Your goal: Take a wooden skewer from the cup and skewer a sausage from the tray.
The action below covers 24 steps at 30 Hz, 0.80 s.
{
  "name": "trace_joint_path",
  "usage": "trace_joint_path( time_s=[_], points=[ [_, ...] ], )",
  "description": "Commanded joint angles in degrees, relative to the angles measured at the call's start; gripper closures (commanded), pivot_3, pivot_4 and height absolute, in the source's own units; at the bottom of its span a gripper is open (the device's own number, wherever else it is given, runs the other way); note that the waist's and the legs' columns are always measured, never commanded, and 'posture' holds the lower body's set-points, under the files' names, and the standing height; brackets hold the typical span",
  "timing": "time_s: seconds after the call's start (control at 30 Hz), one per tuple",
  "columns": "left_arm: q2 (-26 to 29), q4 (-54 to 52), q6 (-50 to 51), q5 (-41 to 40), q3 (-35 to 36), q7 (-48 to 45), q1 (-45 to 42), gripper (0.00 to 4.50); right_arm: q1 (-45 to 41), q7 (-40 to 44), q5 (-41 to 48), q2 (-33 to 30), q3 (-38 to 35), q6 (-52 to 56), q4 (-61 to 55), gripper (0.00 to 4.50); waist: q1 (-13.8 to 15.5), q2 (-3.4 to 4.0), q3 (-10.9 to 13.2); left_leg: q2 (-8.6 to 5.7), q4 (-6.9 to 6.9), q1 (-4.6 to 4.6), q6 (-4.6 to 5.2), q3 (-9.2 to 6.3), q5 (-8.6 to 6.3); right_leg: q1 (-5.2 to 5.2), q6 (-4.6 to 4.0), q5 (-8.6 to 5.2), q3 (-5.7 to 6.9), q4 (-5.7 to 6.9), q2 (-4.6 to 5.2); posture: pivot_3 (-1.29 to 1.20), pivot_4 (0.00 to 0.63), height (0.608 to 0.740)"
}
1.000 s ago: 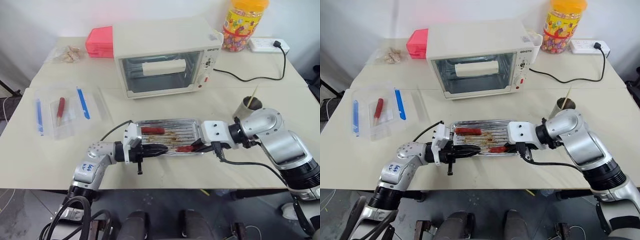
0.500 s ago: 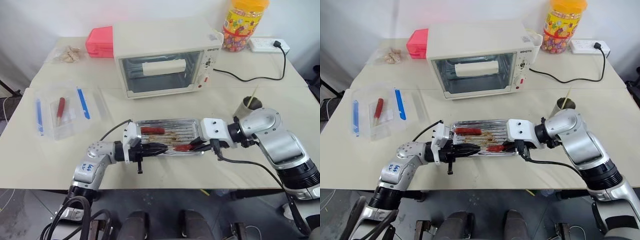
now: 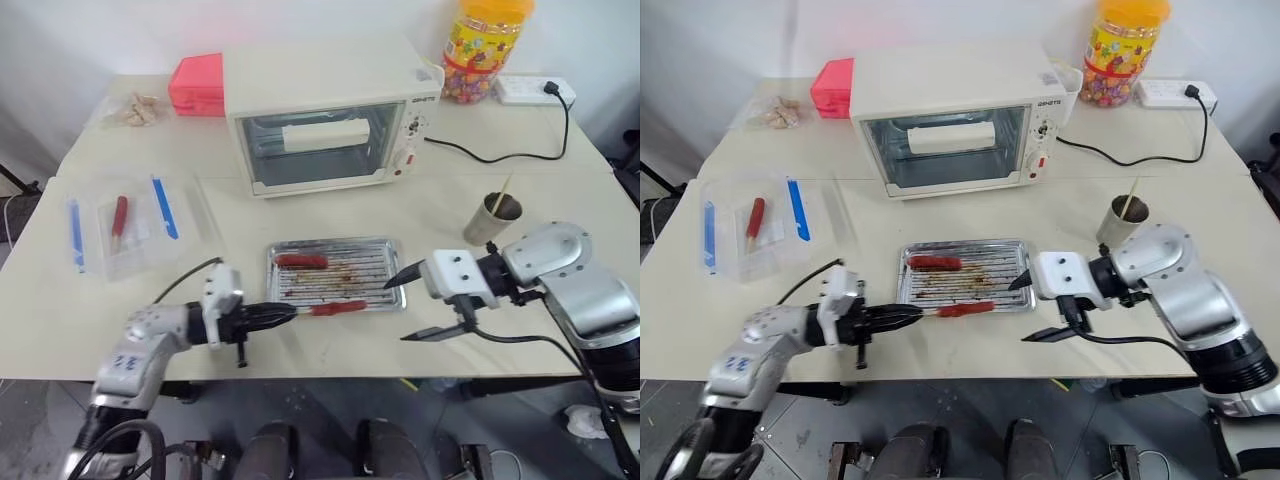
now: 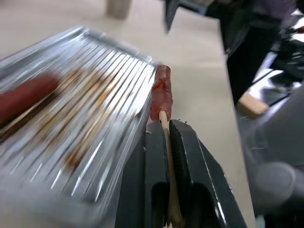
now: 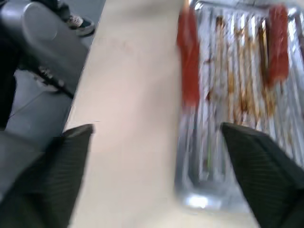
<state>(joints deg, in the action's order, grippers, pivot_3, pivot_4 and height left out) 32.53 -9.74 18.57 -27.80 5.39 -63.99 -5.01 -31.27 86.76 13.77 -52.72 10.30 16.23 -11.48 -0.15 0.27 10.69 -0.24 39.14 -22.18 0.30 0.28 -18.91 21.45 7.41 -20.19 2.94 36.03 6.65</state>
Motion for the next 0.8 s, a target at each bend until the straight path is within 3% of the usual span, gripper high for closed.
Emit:
trace_joint_path(
  time_s=[0.03,0.23,0.37,0.5,0.6,0.8],
  points=[
    [0.23,-4.35,-1.98,-4.95,7.55,1.28,3.97,4.5,1.82,1.12,4.45,0.01,-4.59,-3.37,1.56,0.05,0.03,0.0,0.0,0.02,0.0,0.0,0.0,-0.01,0.0,-0.01,0.0,0.0,0.0,-0.01,0.01,0.0,0.15,0.74],
    [-3.4,-9.21,-1.12,-11.43,21.94,12.64,12.08,4.5,7.99,-6.63,14.2,8.25,-15.8,-5.57,4.85,0.05,0.18,-0.09,-0.02,0.03,0.02,0.02,0.0,-0.09,0.0,-0.11,0.0,0.0,-0.01,-0.03,0.06,0.0,0.15,0.74],
    [-9.98,-14.38,-1.3,-17.73,32.3,26.39,15.88,4.5,11.68,-13.26,19.54,13.69,-21.5,-6.24,2.02,0.05,0.16,-0.09,-0.02,0.0,0.02,0.03,0.0,-0.11,0.0,-0.14,0.0,0.0,-0.04,-0.04,0.09,0.0,0.15,0.74],
    [-14.59,-18.9,-2.98,-18.5,36.1,36.19,17.34,4.5,14.88,-18.64,21.73,17.4,-23.0,-5.93,-2.16,0.05,0.18,-0.14,-0.05,0.06,0.01,0.08,-0.02,-0.17,0.0,-0.21,0.0,0.0,-0.11,-0.05,0.07,0.0,0.15,0.74],
    [-18.41,-19.44,-5.29,-18.54,40.62,48.92,14.4,4.5,15.57,-24.43,21.29,23.14,-24.16,-10.96,-4.6,0.05,0.23,-0.15,-0.06,0.01,0.02,0.1,-0.02,-0.14,0.0,-0.24,0.0,0.0,-0.11,-0.03,0.01,0.0,0.15,0.74],
    [-12.41,-12.1,-1.87,-14.95,39.07,59.46,3.84,4.5,17.65,-25.59,20.81,23.92,-21.98,-12.09,-6.44,0.05,1.39,-0.37,-0.19,-0.06,0.02,0.12,-0.03,-0.07,0.01,-0.21,0.01,0.01,-0.02,0.03,-0.05,0.0,0.15,0.74]
  ],
)
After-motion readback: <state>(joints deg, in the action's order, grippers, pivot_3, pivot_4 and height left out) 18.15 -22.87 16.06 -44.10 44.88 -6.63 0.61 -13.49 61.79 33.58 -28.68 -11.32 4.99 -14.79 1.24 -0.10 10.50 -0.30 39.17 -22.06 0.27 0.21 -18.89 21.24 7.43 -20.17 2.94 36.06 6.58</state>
